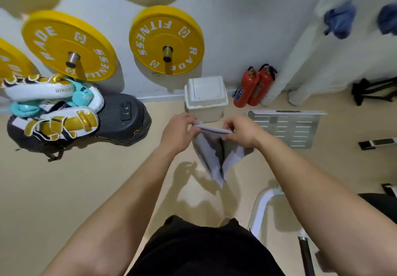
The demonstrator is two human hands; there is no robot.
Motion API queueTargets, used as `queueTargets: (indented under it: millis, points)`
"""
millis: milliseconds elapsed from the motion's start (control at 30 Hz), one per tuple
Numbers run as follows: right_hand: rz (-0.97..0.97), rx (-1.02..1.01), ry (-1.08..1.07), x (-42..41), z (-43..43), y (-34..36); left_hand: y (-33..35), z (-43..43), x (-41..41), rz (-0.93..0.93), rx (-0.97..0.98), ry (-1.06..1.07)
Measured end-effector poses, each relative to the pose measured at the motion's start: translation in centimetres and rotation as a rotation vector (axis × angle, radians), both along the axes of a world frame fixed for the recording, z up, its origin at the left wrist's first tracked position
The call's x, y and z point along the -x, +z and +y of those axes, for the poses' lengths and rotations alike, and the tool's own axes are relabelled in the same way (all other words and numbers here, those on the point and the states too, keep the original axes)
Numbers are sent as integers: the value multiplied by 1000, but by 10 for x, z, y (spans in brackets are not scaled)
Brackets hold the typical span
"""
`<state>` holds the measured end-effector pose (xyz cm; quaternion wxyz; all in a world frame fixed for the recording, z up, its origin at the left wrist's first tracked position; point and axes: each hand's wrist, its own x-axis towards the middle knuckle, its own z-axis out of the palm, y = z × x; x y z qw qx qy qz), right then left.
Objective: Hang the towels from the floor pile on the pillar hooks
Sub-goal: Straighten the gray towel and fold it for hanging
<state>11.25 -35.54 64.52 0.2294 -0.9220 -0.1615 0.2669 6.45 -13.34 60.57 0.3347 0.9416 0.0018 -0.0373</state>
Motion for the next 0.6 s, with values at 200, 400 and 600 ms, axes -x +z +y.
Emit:
queueTargets:
  millis: [200,400,600]
  points:
    - [-43,-102,-153,3,-35,36,65,25,-4,-68,-63,121]
    - [-52,-191,-141,-2,-33,62,80,32,14,-81,21,141]
    - [-47,-82,-7,2,-5,71,104,14,13,-157,85,51]
